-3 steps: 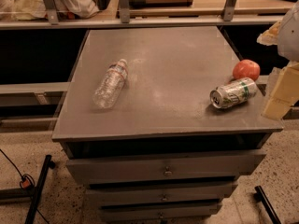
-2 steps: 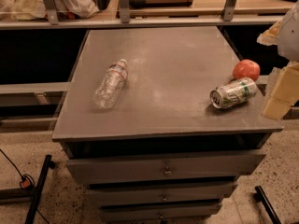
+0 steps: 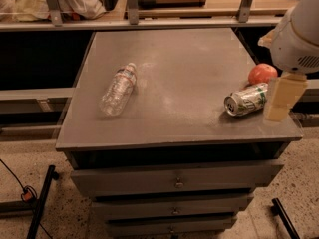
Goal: Move 7up can near water bottle
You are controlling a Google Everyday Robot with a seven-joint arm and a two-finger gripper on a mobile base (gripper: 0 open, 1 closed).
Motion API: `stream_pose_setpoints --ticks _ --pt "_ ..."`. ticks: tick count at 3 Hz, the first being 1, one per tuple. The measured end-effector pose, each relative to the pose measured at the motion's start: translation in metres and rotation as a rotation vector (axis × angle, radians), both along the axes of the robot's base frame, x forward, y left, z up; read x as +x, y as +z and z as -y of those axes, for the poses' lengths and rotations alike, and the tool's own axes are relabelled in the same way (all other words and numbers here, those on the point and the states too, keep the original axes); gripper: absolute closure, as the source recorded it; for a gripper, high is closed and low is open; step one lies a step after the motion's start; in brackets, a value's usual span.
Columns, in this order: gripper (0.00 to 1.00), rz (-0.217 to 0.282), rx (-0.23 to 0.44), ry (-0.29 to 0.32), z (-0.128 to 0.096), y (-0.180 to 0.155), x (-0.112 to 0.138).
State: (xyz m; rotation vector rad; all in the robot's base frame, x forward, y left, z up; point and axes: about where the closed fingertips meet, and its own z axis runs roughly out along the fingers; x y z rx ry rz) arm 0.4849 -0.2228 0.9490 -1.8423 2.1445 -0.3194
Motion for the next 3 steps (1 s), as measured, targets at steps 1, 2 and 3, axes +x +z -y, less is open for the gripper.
stream_pose_setpoints --ticks 1,2,3 --pt "0.00 -0.005 -0.065 0.118 0.001 -0.025 0.041" --pt "0.00 -0.042 -0.112 0.239 0.004 -0.050 0.072" --pt "0.00 -0.078 -0.112 0.365 0.007 -0.069 0.083"
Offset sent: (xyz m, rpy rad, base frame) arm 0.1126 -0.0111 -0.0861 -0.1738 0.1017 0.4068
